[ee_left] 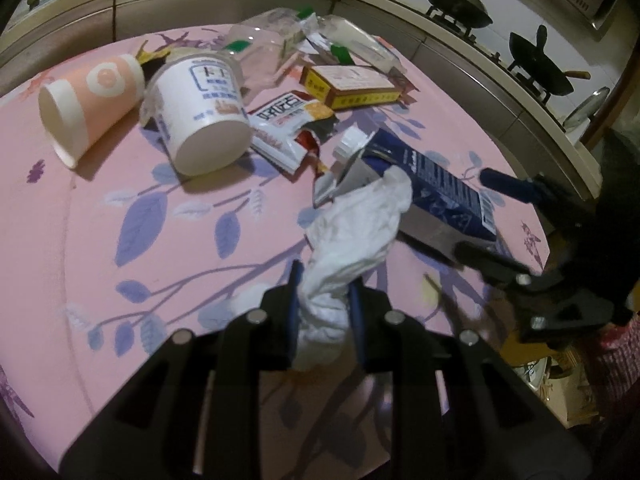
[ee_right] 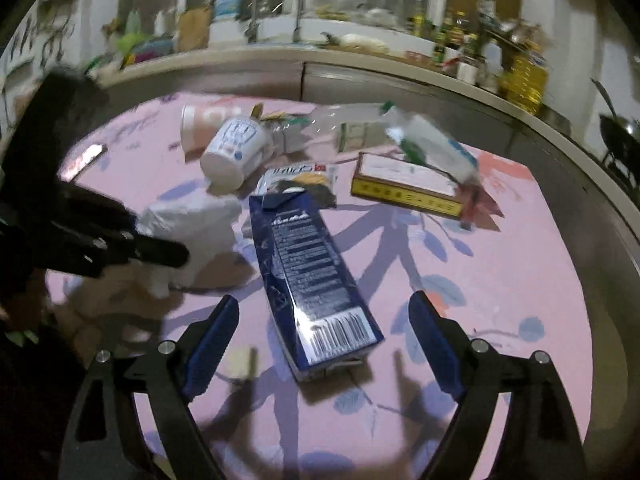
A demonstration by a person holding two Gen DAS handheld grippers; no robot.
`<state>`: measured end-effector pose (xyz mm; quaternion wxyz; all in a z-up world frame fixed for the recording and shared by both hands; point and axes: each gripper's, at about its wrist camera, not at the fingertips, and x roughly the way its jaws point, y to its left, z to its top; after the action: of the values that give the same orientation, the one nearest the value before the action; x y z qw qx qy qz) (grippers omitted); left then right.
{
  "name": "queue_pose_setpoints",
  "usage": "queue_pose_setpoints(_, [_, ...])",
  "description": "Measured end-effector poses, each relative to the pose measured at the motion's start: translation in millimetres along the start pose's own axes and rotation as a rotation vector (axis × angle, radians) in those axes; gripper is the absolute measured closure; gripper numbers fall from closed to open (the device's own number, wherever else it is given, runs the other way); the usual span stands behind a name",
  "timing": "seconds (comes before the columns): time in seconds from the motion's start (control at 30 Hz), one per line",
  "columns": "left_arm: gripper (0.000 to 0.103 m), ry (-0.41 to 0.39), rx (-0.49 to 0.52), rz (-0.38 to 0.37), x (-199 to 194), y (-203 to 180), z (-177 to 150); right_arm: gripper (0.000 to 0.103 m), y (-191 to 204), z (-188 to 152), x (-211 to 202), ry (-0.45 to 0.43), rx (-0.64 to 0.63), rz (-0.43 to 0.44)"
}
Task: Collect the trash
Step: 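Grasp the white tissue with the left tool while the right tool grasps the blue carton, then carry tissue and carton to the beige bin and open both tools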
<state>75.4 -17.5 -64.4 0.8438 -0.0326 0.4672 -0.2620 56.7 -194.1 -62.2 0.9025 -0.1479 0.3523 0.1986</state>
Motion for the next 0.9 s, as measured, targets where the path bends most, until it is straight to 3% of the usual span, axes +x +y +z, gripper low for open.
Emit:
queue_pose_setpoints(0.17, [0.082, -0.008, 0.011, 0.016, -9.9, -3.2, -1.0, 0.021, -1.9, 2.4, 16.7, 0.014, 0.004, 0.018])
queue_pose_setpoints(0.2, [0.082, -0.009, 0.013, 0.017, -11.3, -4.2, -0.7, 0.028, -2.7, 1.0, 18.9, 0.023, 0.004, 0.021])
queue_pose_setpoints(0.23, [0.082, -0.011, 0.017, 0.019, -13.0, -5.9, -0.5, 0.045, -4.0, -0.9, 21.9, 0.043, 0.009, 0.032])
queue_pose_setpoints(0.37, [0.082, -0.009, 0.033, 0.007, -15.5, -13.9, 3.6, 0.054, -13.7, -9.7, 13.8, 0.038, 0.076, 0.053])
queue_pose_setpoints(0.5, [0.082, 0.001, 0.082, -0.018, -8.9, -33.2, 19.5, 0.056, -49.5, -27.4, -3.3, 0.003, 0.334, 0.145])
queue_pose_setpoints(0.63, [0.082, 0.004, 0.174, -0.058, 8.6, -70.1, 47.7, 0.056, -88.5, -49.8, -15.7, -0.056, 0.566, 0.161])
queue_pose_setpoints(0.9, [0.082, 0.042, 0.340, -0.130, 80.5, -164.2, 115.5, 0.056, -178.0, -101.5, -54.1, -0.219, 0.943, -0.011])
